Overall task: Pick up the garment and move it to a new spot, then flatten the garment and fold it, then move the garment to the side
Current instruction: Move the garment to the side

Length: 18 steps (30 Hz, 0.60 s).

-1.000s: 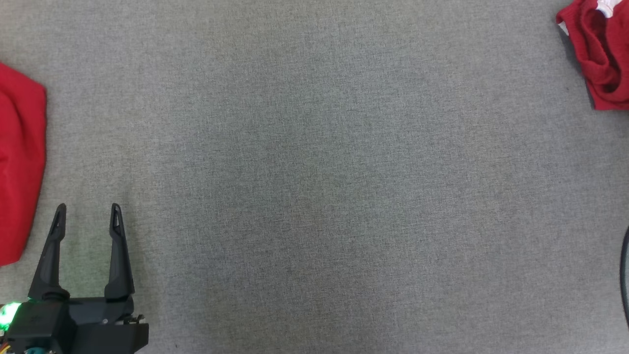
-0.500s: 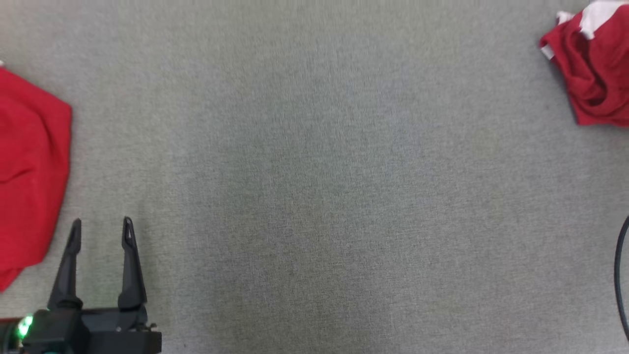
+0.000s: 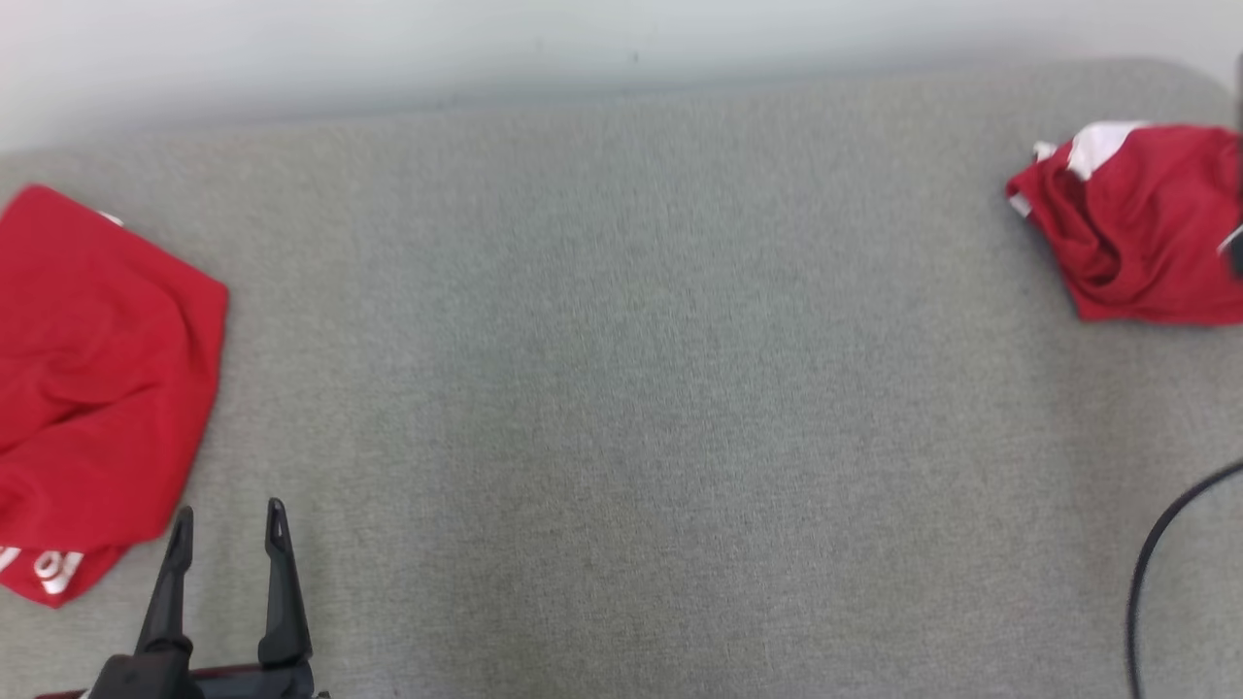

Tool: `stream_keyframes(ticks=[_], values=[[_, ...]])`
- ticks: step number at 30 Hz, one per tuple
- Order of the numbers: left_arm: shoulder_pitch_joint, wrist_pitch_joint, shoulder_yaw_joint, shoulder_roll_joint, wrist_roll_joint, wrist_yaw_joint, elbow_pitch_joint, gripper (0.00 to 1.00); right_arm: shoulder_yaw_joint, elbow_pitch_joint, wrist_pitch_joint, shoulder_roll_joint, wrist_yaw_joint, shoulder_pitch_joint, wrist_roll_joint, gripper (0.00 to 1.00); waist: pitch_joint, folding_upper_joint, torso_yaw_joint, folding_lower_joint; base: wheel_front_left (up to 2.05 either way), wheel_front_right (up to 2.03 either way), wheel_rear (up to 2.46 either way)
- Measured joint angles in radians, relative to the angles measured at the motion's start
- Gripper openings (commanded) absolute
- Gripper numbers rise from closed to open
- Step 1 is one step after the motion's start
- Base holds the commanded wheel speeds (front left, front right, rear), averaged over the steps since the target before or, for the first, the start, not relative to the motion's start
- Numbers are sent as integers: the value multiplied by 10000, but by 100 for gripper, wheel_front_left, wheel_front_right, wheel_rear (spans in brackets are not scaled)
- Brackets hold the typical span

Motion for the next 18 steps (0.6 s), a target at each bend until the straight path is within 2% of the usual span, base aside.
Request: stream_keyframes(ticks=[10,18], values=[[401,-31,50,-75,-232,-67,230,100,-3340,-2036,-2,1415,0,3318,-2094,100,-1060,0,103,0,0,0,0],[651,-31,92,-128,-261,-155,314,100,-5120,-3749,-2,2890,0,6057,-3956,100,-1715,-1,155,0,0,0,0]])
